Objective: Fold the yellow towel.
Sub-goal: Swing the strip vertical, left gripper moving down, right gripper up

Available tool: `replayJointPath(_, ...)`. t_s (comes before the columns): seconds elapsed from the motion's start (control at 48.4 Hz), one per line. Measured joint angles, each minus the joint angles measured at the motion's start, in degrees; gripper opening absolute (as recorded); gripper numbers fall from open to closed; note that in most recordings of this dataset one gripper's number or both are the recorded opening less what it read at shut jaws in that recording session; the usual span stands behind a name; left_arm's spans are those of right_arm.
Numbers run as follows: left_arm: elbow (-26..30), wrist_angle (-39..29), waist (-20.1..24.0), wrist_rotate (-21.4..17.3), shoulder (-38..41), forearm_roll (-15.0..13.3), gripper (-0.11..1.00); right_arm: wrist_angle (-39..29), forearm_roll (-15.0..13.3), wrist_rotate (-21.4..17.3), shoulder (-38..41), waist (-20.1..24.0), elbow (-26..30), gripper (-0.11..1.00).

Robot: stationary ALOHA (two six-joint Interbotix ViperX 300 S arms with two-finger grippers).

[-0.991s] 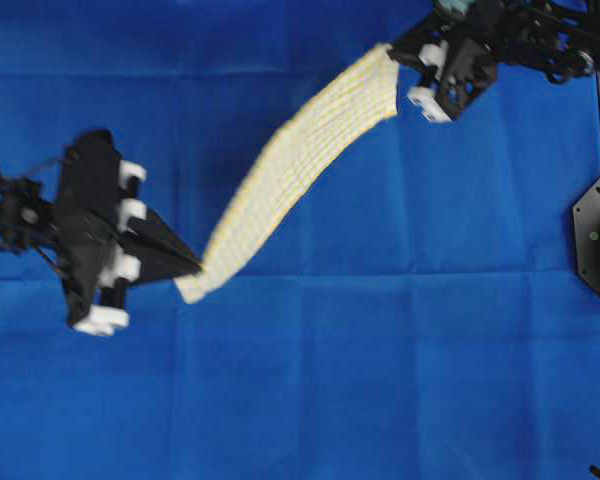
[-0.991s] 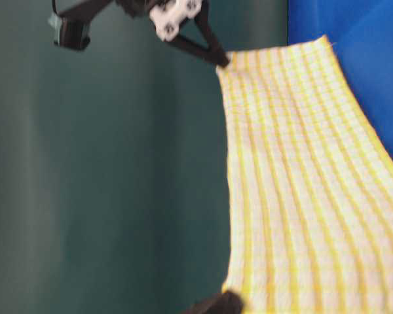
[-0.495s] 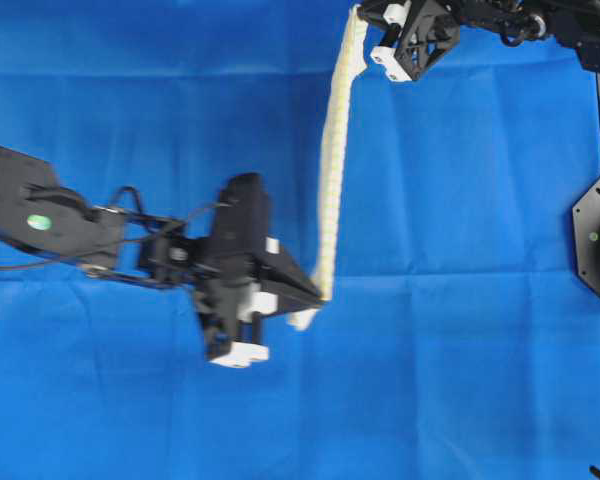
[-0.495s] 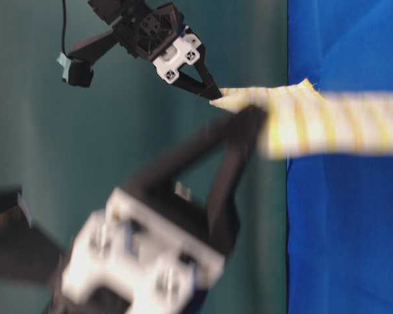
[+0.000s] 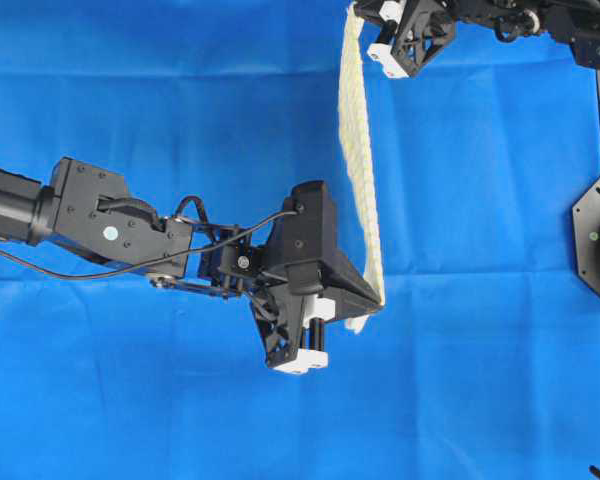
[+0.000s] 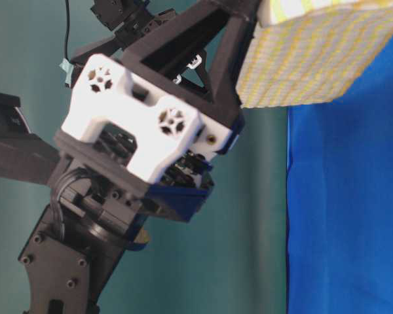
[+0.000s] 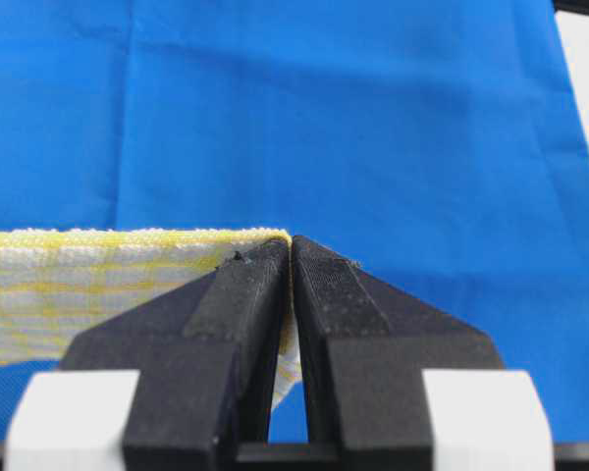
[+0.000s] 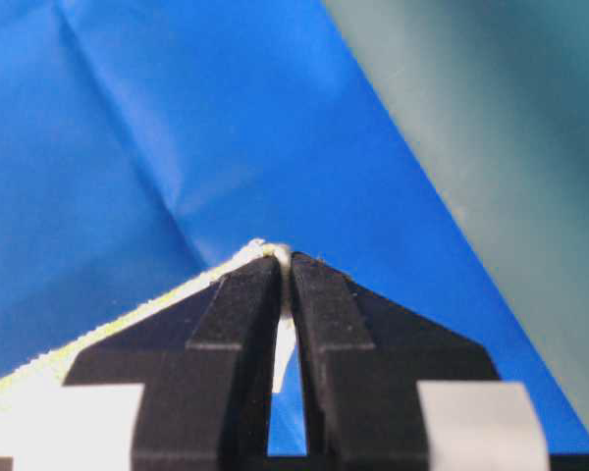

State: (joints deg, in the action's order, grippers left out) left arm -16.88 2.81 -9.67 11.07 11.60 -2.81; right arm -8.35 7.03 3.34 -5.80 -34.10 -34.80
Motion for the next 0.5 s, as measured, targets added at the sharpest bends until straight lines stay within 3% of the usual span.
replayJointPath(0.495,0.1,2.2,0.1,-0.3,4.2,0.0,0.02,1.1,0.0,0.1,2.0,0.0,-0.8,0.03)
